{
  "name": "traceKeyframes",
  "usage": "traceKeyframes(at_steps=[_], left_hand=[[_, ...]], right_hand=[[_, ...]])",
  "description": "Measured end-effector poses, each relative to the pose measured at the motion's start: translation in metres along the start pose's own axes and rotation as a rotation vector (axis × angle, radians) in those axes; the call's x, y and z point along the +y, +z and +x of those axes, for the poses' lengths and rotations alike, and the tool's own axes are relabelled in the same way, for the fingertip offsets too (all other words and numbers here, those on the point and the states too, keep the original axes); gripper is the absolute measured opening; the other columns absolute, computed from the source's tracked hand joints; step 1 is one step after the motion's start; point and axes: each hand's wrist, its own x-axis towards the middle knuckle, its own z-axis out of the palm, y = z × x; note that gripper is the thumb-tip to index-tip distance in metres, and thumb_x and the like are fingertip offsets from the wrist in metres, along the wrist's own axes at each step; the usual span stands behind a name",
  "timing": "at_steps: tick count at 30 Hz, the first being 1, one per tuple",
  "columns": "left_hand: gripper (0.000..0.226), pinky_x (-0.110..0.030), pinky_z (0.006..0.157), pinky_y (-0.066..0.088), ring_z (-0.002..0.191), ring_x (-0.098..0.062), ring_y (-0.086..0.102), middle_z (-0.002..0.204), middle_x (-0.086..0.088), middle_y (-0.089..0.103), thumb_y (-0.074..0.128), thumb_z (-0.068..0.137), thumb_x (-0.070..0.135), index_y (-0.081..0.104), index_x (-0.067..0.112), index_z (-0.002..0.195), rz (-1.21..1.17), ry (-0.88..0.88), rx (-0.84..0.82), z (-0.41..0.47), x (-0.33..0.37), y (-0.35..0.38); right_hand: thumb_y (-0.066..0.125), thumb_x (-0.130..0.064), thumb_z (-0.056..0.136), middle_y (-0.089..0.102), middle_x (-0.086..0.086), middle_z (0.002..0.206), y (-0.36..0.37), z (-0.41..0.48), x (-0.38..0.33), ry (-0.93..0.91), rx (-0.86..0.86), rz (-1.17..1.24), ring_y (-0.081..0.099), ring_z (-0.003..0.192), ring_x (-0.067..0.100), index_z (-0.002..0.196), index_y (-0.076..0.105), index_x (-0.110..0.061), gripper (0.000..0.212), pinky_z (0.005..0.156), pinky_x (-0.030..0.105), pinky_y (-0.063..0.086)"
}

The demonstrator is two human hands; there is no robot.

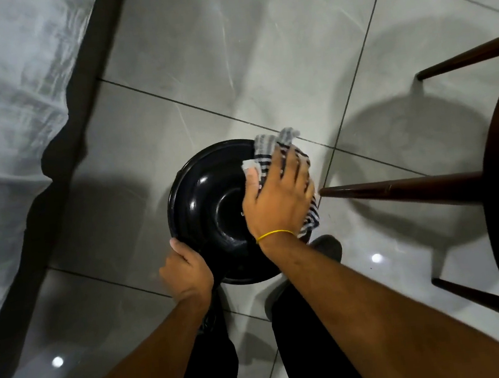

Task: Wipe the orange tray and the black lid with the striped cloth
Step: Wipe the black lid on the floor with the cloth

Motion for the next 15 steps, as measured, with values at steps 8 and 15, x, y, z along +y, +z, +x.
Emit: traceKeyframes(at_steps=[8, 15], left_hand=[[0.057, -0.054, 0.076, 0.051, 0.084, -0.058, 0.066, 0.093, -0.043, 0.069, 0.033, 0.101, 0.027, 0.069, -0.016, 0.094, 0.110, -0.047, -0.047, 0.003, -0.002, -0.001], [0.036, -0.046, 0.083, 0.053, 0.096, -0.049, 0.068, 0.101, -0.033, 0.070, 0.084, 0.073, -0.006, 0.067, -0.007, 0.106, 0.141, -0.113, -0.355, 0.009, -0.003, -0.013]], right_hand=[[0.041, -0.056, 0.109, 0.019, 0.003, 0.184, 0.013, -0.045, -0.007, -1.111, -0.272, -0.105, 0.013, 0.171, 0.035, 0.170, 0.035, -0.028, 0.067, 0.132, 0.066, 0.014], [0.044, -0.052, 0.106, 0.004, 0.008, 0.185, 0.006, -0.053, 0.050, -1.275, -0.308, -0.120, 0.003, 0.172, 0.035, 0.173, 0.026, -0.019, 0.076, 0.135, 0.064, 0.007]])
